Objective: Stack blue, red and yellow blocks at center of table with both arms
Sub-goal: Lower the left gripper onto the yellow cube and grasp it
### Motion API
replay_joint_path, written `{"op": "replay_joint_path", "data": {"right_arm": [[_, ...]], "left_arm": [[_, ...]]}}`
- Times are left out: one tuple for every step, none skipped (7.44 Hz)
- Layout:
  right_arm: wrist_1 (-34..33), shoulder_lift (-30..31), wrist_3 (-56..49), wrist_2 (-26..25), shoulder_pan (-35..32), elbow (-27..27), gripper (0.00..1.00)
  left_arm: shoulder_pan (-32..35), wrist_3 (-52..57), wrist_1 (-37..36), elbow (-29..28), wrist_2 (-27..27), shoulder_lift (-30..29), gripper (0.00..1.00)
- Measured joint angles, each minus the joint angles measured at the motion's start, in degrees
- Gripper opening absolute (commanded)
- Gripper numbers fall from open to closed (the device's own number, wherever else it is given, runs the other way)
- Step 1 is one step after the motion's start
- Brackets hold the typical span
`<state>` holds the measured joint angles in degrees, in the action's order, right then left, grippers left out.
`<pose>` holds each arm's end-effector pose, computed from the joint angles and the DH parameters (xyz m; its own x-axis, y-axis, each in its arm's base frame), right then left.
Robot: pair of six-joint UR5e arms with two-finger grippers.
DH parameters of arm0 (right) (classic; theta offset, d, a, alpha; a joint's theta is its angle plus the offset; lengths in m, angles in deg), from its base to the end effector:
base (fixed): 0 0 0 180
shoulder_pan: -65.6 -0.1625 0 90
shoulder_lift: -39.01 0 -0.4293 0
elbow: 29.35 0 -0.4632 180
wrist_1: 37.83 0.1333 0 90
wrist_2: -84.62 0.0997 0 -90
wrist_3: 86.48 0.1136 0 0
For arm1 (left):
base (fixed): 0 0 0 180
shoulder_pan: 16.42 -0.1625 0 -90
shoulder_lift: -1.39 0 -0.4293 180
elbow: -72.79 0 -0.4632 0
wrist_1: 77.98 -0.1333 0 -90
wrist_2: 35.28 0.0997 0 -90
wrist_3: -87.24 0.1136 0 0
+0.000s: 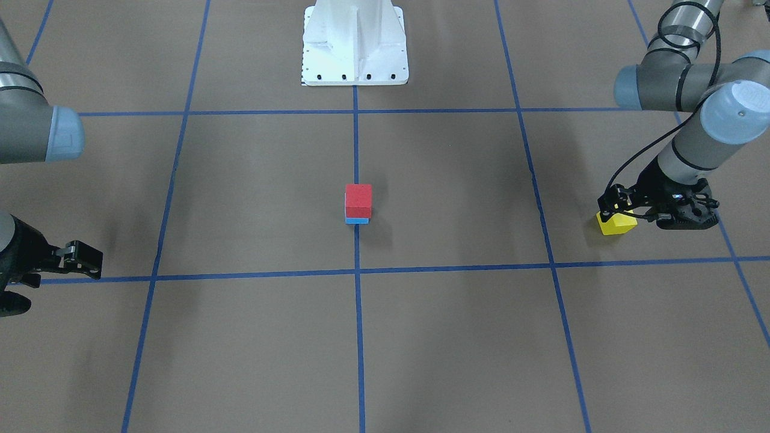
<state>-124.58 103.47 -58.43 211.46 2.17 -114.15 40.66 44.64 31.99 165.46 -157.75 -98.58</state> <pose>-0.2759 -0.6974 0.4323 0.7298 -0.1199 0.6731 0.0756 0.9926 0.0948 0.2990 -0.5949 0.5110 0.7154 0.0377 -0.6977 0.0360 0.9952 0.0906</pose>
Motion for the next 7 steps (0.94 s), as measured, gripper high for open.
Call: {"op": "replay_joint_path", "data": {"right_arm": [[0.00,-0.03,-0.01,-0.01,-0.01,0.06,0.99],[0.00,-0.03,-0.01,-0.01,0.00,0.06,0.99],[0.00,-0.02,-0.01,0.00,0.00,0.07,0.99],[0.00,0.01,-0.01,0.02,0.00,0.07,0.99],[0.00,0.06,-0.01,0.02,-0.01,0.07,0.99],[0.00,0.10,-0.01,0.05,-0.02,0.07,0.99],[0.00,0.15,-0.01,0.06,-0.02,0.09,0.99]], "left_arm": [[-0.13,-0.54,0.77,-0.82,0.02,0.02,1.00],[-0.20,-0.75,1.08,-1.55,0.03,0.02,1.00],[-0.28,-0.78,1.22,-2.37,0.03,-0.05,1.00],[-0.37,-0.76,1.27,-3.00,0.02,-0.10,1.00],[-0.46,-0.74,1.29,-3.44,-0.02,-0.12,1.00],[-0.59,-0.73,1.29,-3.90,-0.04,-0.16,1.00],[-0.88,-0.75,1.32,-4.33,-0.05,-0.20,1.00]]}}
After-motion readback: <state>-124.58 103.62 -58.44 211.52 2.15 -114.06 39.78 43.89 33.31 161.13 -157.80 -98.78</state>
